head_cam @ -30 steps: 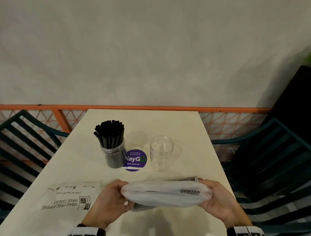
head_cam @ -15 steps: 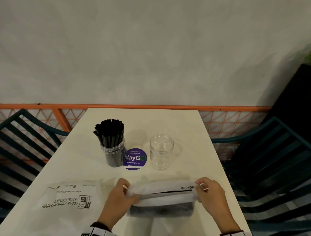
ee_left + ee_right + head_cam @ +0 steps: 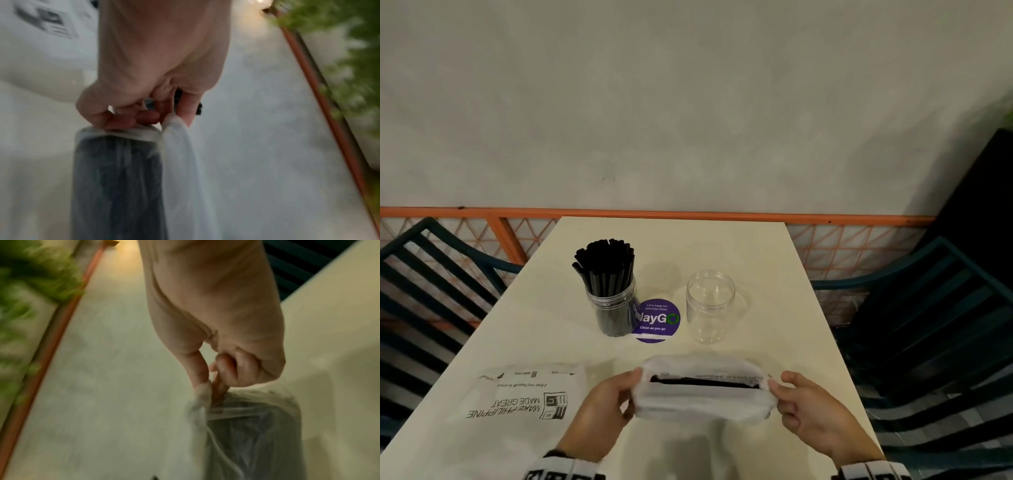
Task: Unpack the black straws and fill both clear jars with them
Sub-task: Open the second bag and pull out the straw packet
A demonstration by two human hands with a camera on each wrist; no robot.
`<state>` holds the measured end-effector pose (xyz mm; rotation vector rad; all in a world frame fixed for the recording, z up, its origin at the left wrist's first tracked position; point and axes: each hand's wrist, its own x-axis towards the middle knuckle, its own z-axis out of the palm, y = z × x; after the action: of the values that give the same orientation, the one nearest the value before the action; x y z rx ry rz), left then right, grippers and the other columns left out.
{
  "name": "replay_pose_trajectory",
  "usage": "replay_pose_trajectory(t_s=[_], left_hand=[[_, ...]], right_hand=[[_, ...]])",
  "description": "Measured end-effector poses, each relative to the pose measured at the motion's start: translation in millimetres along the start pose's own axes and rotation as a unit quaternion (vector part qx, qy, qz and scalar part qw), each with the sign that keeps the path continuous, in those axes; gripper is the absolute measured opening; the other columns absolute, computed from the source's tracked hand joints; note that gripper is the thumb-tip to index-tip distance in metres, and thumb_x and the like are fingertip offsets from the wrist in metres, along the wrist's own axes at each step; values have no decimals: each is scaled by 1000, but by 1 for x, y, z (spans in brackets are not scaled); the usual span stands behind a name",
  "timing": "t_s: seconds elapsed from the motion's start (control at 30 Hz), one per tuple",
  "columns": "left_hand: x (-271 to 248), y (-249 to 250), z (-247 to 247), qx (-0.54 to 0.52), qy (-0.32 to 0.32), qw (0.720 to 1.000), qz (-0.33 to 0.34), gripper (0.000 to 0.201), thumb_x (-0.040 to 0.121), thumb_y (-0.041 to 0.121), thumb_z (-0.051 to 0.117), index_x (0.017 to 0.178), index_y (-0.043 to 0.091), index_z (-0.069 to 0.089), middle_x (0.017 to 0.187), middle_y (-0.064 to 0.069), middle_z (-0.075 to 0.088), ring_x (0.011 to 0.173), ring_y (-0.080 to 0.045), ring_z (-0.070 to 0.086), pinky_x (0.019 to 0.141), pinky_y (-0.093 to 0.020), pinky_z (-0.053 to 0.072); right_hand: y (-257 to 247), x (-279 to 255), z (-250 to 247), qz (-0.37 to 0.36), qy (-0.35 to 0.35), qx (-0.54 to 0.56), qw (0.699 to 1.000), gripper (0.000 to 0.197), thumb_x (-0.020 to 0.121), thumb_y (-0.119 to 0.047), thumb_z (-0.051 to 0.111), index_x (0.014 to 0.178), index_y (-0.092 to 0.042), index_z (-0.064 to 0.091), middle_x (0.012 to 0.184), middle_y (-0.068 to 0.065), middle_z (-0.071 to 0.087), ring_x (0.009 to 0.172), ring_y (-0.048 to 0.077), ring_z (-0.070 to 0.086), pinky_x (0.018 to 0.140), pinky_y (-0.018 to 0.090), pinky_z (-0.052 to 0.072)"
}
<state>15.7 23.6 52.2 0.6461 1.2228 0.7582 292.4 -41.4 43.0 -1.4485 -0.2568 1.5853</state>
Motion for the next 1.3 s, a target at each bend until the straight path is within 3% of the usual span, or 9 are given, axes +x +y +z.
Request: replay_pose_trajectory(t_s=[0.13,0.3,0.43,0.53,0.63,0.87,0.97,1.13,1.3], left_hand=[[-2,13,-10,-106,-8,987,-121,8,71,14,57,74,12,65,61,2,59,60,-9,47,49,-20,36],[-4,13,-2,-77,-13,990,-120,3,69,14,57,68,14,60,62,1,56,65,-11,43,57,-23,29],[-10,8,8,40,-62,997,-18,3,71,15,72,73,15,70,64,9,69,65,-4,57,62,-19,38],[-9,5,12,149,-67,986,26,13,66,9,75,77,11,68,59,8,71,57,0,64,51,-12,46],[6,0,8,243,3,969,44,23,51,18,71,68,5,63,64,0,66,63,-14,59,57,-25,46],[25,-14,20,333,227,888,223,23,75,5,62,77,6,39,83,-13,46,73,-28,44,68,-37,40],[25,-18,28,457,217,819,272,35,72,12,71,82,8,38,86,-12,46,76,-32,48,70,-40,44],[22,-24,25,514,93,789,322,25,75,-9,49,68,15,55,98,0,36,72,-18,48,70,-23,39],[16,-23,22,566,61,778,264,34,88,12,44,112,27,64,109,2,37,96,-21,48,87,-22,39]], right_hand=[[-4,-2,-7,63,-93,147,983,59,33,3,90,70,-13,47,67,4,46,35,11,33,34,22,28],[-7,-4,-8,81,-79,111,987,9,74,3,49,74,-6,50,61,7,57,35,10,31,36,22,30],[-8,-7,-5,36,-62,32,997,9,64,-7,54,72,-10,50,72,7,53,46,13,30,46,25,27],[-7,-13,4,-31,22,-225,974,29,69,-16,59,89,-16,39,84,4,47,62,15,35,53,25,28],[-4,-13,11,-61,61,-341,936,14,91,-21,50,99,-15,40,85,1,51,72,10,46,58,23,34],[3,-18,30,-13,-5,-455,890,24,95,-34,36,110,-15,36,84,-1,45,70,11,41,59,23,31],[7,-16,36,-7,-19,-463,886,25,96,-35,33,110,-15,35,84,-1,43,71,12,39,60,25,29],[-1,-7,26,9,81,-412,908,23,97,-30,30,107,-10,33,76,1,41,63,11,39,51,24,28],[-4,-2,12,-14,159,-379,912,21,92,-12,42,106,-1,32,69,5,40,57,14,37,47,25,24]])
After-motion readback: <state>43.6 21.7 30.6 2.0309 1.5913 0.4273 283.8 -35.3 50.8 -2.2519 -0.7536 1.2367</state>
